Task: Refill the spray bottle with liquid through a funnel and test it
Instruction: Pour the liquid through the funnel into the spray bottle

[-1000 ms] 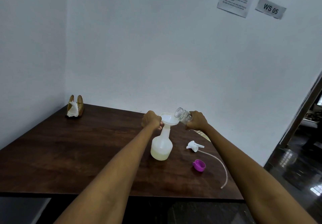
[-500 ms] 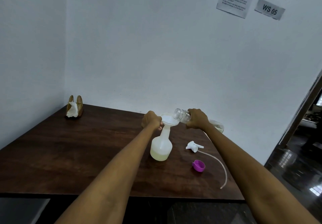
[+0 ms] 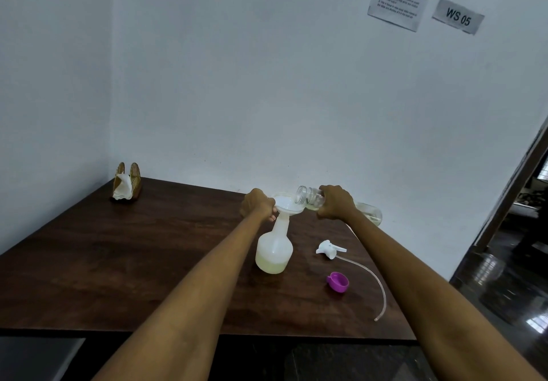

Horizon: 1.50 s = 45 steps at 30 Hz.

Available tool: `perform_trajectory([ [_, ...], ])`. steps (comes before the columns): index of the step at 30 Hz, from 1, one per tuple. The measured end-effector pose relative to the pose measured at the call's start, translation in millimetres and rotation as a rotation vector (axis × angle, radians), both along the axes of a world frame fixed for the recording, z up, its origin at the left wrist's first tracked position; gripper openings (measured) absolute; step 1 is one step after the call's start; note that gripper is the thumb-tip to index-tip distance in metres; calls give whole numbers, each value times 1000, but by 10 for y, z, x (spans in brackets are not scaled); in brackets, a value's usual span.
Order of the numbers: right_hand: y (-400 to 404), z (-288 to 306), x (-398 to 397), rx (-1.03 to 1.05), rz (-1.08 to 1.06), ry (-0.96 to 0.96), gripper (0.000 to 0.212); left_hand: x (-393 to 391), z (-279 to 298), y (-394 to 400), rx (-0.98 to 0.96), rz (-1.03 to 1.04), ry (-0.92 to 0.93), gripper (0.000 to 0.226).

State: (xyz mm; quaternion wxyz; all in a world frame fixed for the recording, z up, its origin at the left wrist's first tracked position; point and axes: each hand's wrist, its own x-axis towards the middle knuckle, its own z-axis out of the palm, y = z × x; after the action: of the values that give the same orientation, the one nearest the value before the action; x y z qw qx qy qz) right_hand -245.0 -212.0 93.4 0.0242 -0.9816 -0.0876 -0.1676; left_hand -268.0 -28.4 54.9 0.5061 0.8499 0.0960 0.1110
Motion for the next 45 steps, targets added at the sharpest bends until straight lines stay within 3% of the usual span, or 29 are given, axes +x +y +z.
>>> perform_trajectory([
  [10, -1, 15, -19, -37, -19, 29, 29, 0, 4, -4, -2, 1, -3, 29],
  [13, 4, 21, -22, -42, -23, 31, 40, 6, -3, -2, -7, 0, -3, 29],
  [16, -3, 26, -19, -52, -21, 18, 27, 19, -10, -6, -18, -7, -12, 27],
  [31, 8, 38, -28, -50, -5, 17, 27, 38, -17, -12, -22, -3, -17, 26],
  [34, 7, 39, -32, -67, -4, 24, 40, 39, -21, -12, -18, -1, -18, 26],
  [38, -13, 52, -12, -79, 7, 4, 26, 35, -12, -14, -12, -4, -16, 26],
  [45, -21, 48, -6, -99, 13, -17, 27, 36, -17, -10, -17, -6, -23, 26],
])
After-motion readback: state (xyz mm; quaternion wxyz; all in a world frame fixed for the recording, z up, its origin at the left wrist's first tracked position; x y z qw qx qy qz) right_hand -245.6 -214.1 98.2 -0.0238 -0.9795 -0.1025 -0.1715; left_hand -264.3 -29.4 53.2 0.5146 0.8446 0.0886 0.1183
